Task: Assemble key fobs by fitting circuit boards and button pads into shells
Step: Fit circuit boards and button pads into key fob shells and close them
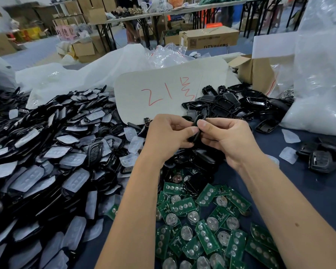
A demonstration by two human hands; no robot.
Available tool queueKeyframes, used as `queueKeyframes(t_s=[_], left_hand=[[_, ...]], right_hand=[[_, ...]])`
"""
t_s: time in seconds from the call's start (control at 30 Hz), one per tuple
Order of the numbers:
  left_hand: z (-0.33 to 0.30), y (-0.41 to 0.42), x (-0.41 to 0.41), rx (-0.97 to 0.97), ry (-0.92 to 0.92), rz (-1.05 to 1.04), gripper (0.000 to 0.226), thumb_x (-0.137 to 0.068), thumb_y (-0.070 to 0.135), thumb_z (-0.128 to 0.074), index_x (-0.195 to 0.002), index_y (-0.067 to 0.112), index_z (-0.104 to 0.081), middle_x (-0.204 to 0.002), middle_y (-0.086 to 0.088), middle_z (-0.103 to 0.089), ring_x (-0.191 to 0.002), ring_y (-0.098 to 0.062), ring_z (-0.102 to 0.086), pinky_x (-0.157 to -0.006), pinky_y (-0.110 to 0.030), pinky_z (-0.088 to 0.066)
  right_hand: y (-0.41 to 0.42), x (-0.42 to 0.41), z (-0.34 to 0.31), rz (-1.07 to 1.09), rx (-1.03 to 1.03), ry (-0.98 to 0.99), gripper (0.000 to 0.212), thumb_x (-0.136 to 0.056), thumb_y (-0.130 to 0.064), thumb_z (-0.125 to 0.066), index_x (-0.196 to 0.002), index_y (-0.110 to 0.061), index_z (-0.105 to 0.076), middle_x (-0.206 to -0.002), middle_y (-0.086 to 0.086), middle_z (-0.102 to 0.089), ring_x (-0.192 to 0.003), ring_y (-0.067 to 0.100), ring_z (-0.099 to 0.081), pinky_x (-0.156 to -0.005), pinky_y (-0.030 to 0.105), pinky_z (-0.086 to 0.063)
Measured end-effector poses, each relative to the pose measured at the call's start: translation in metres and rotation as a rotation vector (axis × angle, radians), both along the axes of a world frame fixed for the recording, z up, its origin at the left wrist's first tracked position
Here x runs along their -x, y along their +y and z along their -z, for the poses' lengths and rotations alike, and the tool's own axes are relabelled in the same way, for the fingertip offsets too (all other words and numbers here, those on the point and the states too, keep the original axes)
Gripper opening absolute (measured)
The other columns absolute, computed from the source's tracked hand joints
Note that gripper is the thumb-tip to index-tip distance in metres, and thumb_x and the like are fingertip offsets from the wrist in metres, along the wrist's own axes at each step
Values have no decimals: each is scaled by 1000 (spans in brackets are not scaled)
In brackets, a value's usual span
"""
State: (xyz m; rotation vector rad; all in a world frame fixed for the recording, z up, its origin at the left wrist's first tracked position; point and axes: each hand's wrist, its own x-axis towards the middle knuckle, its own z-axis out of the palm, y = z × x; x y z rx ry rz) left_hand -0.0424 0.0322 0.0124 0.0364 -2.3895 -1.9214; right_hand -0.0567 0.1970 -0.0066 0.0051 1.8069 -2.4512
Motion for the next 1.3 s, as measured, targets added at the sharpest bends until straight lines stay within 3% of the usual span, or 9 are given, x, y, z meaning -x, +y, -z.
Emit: queueKeyframes(t_s=[0.23,0.37,0.47,0.6,0.67,0.77,0.97,1.17,1.3], left_hand=[[-3,7,-1,168,53,60,12,-84,6,-83,-96,8,-80,-77,-2,-75,-74,-21,-77,-74,-33,-64],[-2,8,-1,335,98,36,20,-74,15,-91,-90,21,-82,-79,1,-76,-72,-18,-76,-67,-24,-59],[0,7,-2,266,97,12,20,-75,6,-88,-75,23,-79,-64,8,-70,-64,-18,-76,-61,-20,-58],[0,1,-4,168,49,13,47,-77,1,-86,-68,47,-78,-64,10,-73,-68,-20,-78,-74,-37,-66],[0,-3,-4,148,41,11,35,-76,2,-87,-75,37,-80,-71,1,-75,-69,-23,-78,-76,-40,-66],[-2,-4,-5,128,9,33,23,-75,3,-88,-91,19,-82,-80,-9,-76,-72,-26,-78,-77,-41,-65],[-11,-3,-9,200,3,157,39,-80,1,-83,-76,39,-81,-73,0,-77,-73,-22,-78,-79,-36,-65],[-10,-5,-8,254,80,46,24,-75,9,-90,-85,30,-83,-76,6,-77,-74,-14,-75,-80,-33,-63],[-8,-7,-6,190,122,-48,20,-72,11,-93,-88,15,-82,-79,-4,-77,-76,-22,-73,-80,-35,-63]], right_hand=[[-1,1,2,118,-102,61,10,-69,-27,-93,-70,-26,-83,-73,4,-77,-67,14,-72,-68,29,-63],[-1,3,7,202,-227,93,25,-69,-34,-96,-73,-15,-80,-74,7,-77,-67,17,-73,-64,33,-63],[-1,3,8,209,-301,140,36,-68,-43,-94,-77,-13,-77,-74,10,-77,-65,20,-74,-60,32,-62],[8,5,4,83,-301,169,26,-87,-51,-80,-84,-25,-79,-80,0,-78,-68,22,-76,-54,26,-57],[15,8,3,14,-299,211,13,-96,-41,-72,-100,-30,-79,-86,-3,-76,-66,19,-72,-48,24,-50],[18,10,4,-117,-257,274,18,-101,-20,-67,-117,-23,-77,-94,4,-74,-63,17,-64,-46,21,-45],[17,8,3,-120,-286,344,12,-97,-5,-70,-104,-8,-78,-75,6,-73,-55,14,-58,-48,21,-46],[16,8,4,-121,-218,355,10,-96,-2,-70,-98,-9,-76,-72,3,-73,-59,12,-65,-57,19,-54],[16,10,4,-118,-106,351,7,-92,-5,-73,-99,-5,-75,-83,11,-75,-72,22,-70,-69,26,-61]])
